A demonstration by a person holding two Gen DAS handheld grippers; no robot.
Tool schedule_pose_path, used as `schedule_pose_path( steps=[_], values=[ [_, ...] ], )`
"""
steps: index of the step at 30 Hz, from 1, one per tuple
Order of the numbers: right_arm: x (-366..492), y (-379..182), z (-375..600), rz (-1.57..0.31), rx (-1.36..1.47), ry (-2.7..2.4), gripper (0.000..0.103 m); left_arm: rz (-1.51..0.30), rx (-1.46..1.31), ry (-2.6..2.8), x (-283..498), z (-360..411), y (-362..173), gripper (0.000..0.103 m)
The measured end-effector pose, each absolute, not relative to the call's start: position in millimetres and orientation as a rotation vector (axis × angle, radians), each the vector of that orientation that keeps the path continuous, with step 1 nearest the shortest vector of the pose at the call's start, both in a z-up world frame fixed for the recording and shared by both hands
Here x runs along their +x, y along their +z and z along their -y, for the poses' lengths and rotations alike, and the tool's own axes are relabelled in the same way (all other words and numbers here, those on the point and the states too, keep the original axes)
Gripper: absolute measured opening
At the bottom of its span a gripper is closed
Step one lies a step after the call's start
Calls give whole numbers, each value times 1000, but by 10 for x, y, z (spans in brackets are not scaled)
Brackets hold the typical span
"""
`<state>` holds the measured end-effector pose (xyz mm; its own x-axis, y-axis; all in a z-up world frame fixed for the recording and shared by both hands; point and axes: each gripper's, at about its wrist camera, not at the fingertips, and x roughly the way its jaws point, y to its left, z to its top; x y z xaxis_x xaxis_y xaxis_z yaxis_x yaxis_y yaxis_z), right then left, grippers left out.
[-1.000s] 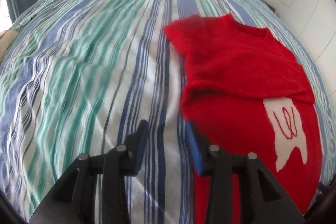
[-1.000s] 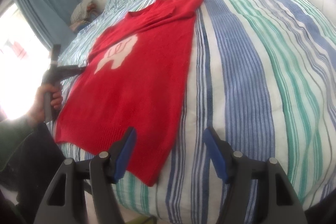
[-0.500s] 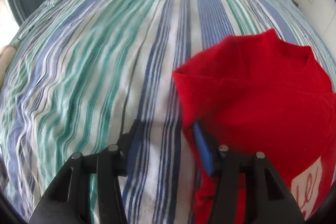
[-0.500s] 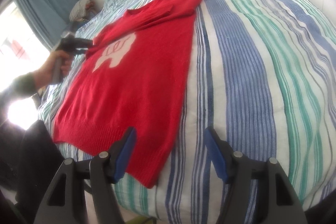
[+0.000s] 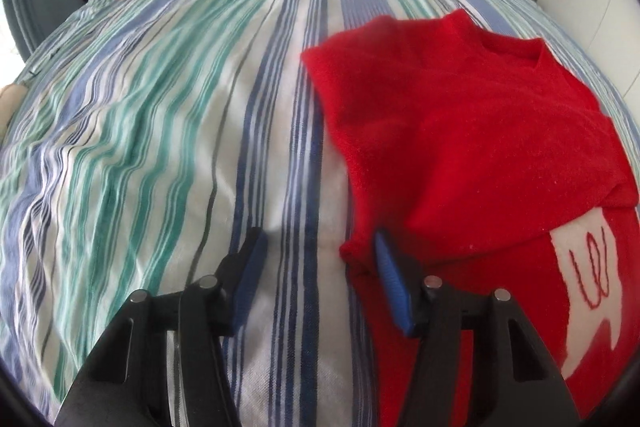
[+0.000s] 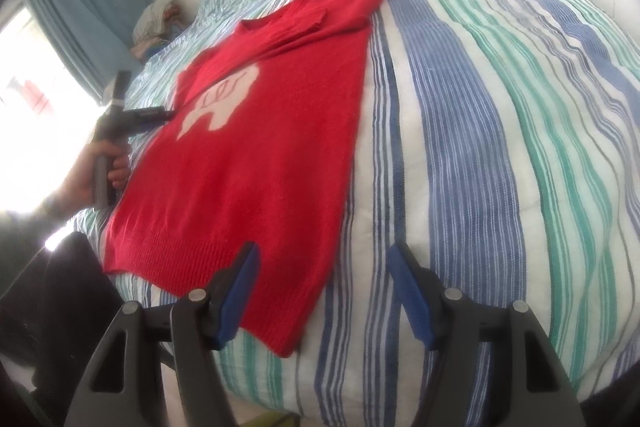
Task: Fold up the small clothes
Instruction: 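Lay the sleeve across the sweater body with the left gripper, release, then move both open tools toward the sweater hem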
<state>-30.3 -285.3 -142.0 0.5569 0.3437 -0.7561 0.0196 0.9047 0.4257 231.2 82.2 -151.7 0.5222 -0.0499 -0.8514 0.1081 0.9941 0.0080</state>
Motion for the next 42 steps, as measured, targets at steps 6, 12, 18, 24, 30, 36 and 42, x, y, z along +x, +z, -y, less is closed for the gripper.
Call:
schedule_pose_path(
  steps=[6, 12, 18, 24, 30, 36, 42],
  values=[
    [-308, -1415, 2862, -964, 410, 194, 66, -1015, 67, -96, 2126, -883, -1483, 59],
    [-328, -1376, 2844, -949, 391, 190, 66, -1027, 48, -61, 1763, -1052, -1413, 65],
    [-297, -1252, 2915, -906, 339, 154, 66, -963, -45, -41, 1260, -1305, -1226, 88],
    [68, -1117, 3327, -807, 144, -33, 70, -984, -22, 21, 1272, -1438, -1627, 95],
    [512, -1773, 3710, -877, 153, -139, 86, -986, -1, 30, 1304, -1398, -1709, 103],
    [460, -1746, 3716, -822, 146, -154, 89, -980, 2, 39, 1309, -1387, -1721, 103],
    [445, -1778, 3668, -818, 138, -162, 91, -973, -7, 38, 1309, -1391, -1740, 103]
  ],
)
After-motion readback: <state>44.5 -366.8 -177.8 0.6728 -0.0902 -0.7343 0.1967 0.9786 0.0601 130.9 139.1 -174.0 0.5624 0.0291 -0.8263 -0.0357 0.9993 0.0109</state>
